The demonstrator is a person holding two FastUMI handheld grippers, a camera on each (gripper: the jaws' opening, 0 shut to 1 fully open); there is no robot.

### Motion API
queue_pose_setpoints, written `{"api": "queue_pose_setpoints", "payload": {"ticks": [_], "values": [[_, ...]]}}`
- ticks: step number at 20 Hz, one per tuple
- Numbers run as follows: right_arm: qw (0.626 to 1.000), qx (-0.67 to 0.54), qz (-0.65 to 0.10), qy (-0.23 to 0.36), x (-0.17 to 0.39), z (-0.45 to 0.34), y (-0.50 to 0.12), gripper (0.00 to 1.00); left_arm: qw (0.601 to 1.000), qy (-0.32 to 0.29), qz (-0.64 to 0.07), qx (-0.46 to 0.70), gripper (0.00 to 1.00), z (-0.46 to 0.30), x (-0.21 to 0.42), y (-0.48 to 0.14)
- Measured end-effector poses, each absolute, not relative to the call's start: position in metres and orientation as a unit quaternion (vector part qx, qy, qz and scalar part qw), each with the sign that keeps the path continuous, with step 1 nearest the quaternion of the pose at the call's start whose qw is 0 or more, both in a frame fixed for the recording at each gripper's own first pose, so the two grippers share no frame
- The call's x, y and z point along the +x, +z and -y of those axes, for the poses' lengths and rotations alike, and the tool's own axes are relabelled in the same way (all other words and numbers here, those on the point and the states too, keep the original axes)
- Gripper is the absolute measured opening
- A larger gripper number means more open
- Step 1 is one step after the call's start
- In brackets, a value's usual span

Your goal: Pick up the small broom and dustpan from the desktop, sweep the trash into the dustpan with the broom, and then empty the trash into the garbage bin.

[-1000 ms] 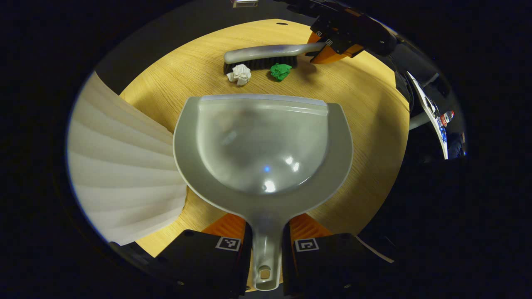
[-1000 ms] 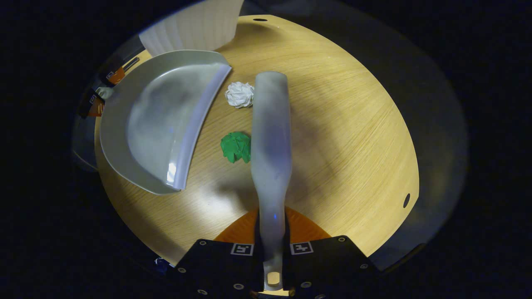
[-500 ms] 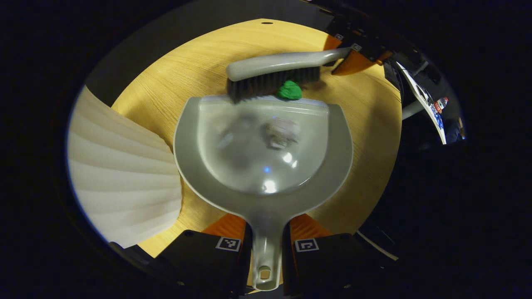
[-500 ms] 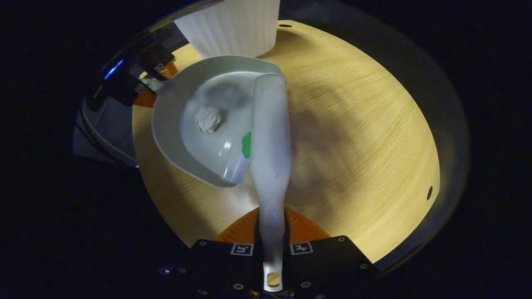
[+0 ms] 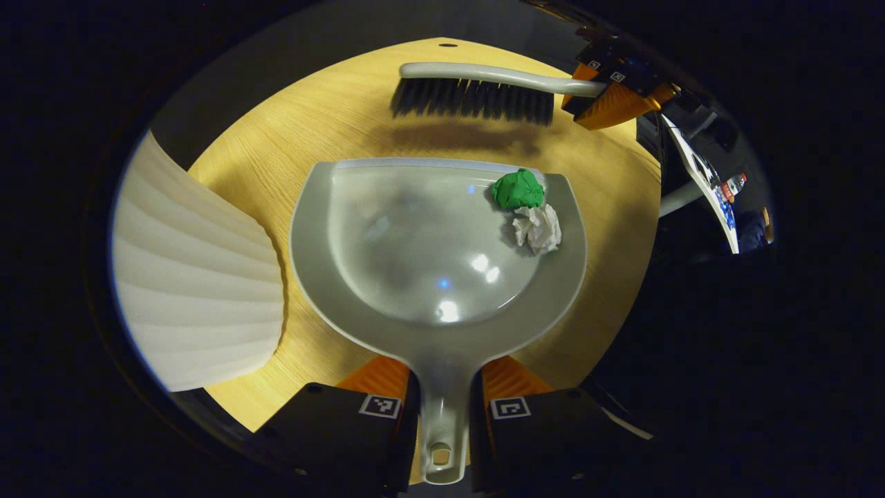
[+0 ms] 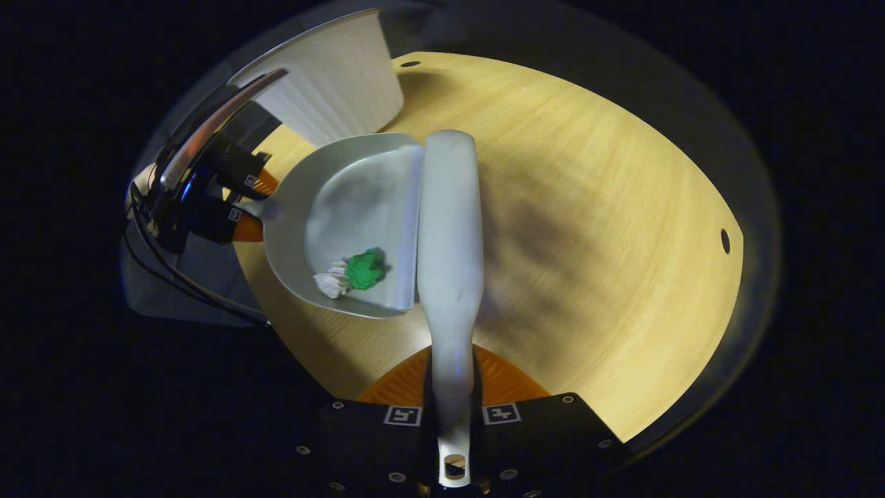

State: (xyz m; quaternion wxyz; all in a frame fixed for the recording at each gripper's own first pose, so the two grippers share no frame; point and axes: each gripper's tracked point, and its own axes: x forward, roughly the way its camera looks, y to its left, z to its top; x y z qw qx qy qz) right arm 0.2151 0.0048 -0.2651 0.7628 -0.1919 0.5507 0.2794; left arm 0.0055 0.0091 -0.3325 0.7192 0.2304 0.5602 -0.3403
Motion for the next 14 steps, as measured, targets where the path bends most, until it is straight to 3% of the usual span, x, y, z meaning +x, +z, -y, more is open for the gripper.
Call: {"api": "queue_pose_setpoints", "payload": {"ticks": [5,14], "values": [[0.773,-0.164,-0.568,0.229,0.211,0.019,-0.281,0.17,0.731,-0.323,-0.57,0.187,0.33,-0.012,0.004,-0.304],[0.769,-0.135,-0.588,0.21,0.206,0.04,-0.298,0.17,0.768,-0.317,-0.547,0.103,0.33,-0.016,0.032,-0.21]]}}
